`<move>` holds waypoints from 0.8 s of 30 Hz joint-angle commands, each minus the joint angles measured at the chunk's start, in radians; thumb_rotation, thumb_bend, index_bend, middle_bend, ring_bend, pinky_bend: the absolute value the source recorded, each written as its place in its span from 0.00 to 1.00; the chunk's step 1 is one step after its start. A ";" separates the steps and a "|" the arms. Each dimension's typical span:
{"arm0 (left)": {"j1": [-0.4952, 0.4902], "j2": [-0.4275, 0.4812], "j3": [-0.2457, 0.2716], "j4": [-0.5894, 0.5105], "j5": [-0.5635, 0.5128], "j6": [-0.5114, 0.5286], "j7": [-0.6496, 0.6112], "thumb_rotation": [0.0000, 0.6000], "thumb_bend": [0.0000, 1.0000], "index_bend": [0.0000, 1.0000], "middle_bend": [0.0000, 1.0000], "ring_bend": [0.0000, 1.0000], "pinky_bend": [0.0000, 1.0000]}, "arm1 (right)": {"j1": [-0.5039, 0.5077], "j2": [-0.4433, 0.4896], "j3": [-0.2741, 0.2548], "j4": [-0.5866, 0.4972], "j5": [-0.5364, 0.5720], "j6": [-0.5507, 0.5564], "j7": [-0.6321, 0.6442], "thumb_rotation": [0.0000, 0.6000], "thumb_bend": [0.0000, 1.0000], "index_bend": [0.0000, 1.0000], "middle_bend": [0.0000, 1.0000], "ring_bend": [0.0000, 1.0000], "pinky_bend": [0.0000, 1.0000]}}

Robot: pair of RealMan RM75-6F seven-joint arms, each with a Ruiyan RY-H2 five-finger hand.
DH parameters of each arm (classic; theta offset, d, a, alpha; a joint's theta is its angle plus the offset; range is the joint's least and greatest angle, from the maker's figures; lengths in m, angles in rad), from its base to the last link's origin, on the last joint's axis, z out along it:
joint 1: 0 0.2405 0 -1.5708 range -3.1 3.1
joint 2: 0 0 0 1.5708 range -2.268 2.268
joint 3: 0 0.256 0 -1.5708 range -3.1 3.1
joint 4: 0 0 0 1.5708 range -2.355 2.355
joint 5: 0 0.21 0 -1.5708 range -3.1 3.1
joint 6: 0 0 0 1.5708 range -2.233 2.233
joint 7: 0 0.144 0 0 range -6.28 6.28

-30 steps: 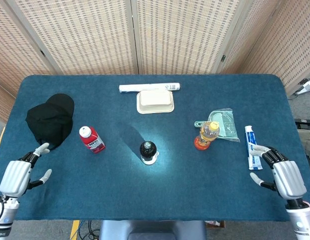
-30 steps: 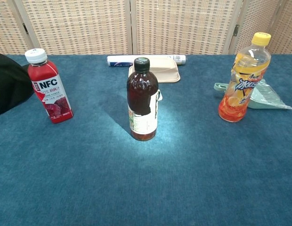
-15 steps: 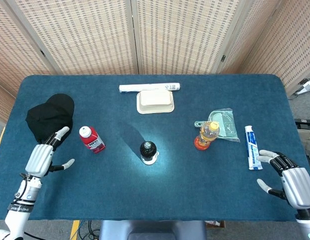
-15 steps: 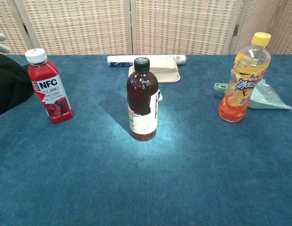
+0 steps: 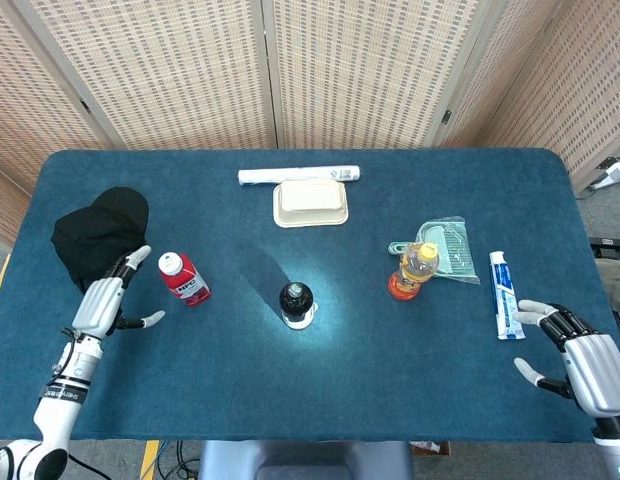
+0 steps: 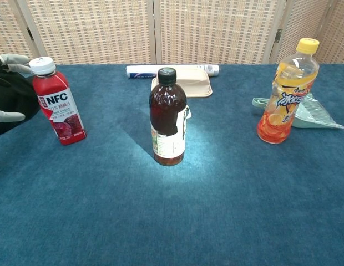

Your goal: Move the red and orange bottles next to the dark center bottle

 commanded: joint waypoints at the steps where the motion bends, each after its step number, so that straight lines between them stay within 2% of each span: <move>1: -0.024 0.004 -0.013 -0.015 -0.047 -0.049 -0.002 1.00 0.09 0.02 0.09 0.04 0.11 | 0.000 0.001 0.000 0.000 -0.001 -0.001 0.002 1.00 0.20 0.33 0.26 0.21 0.41; 10: -0.067 0.020 -0.034 -0.063 -0.161 -0.178 -0.048 1.00 0.07 0.01 0.09 0.04 0.11 | -0.001 0.006 0.004 0.001 0.004 0.001 0.014 1.00 0.20 0.33 0.26 0.21 0.41; 24: -0.106 -0.005 -0.073 -0.079 -0.263 -0.251 -0.114 1.00 0.06 0.02 0.09 0.05 0.11 | -0.002 0.010 0.008 0.003 0.007 0.004 0.027 1.00 0.20 0.33 0.26 0.21 0.41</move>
